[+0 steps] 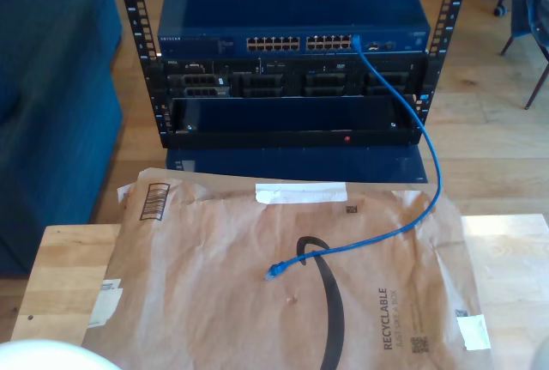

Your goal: Grab the cable and plug it in

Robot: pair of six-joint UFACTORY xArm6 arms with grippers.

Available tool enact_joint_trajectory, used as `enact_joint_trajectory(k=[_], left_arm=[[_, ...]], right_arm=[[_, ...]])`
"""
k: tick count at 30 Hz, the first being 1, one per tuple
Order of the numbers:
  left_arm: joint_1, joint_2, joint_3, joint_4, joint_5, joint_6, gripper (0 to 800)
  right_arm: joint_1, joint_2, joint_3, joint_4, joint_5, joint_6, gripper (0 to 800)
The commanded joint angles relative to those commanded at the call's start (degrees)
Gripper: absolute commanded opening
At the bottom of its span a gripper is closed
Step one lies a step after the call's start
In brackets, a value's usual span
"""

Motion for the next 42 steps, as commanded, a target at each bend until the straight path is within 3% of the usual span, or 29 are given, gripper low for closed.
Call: enact_joint_trajectory(k=[13,18,24,42], left_arm=[[0.0,0.0,0.0,0.0,0.0,0.0,800],[0.0,0.0,0.0,0.0,0.0,0.0,800],[0.0,0.0,0.0,0.0,0.0,0.0,800],[0.0,0.0,0.0,0.0,0.0,0.0,800]], right_arm=[[1.05,-1.93,7.38,-1.85,-4.48,-0.44,791],[0.88,-0.88,11.69,-2.02,-12.4,-0.62,792],[0.88,-0.97,12.13,-2.02,-13.54,-4.04,791],[0.79,-0.97,12.31,-1.93,-13.54,-4.04,792]])
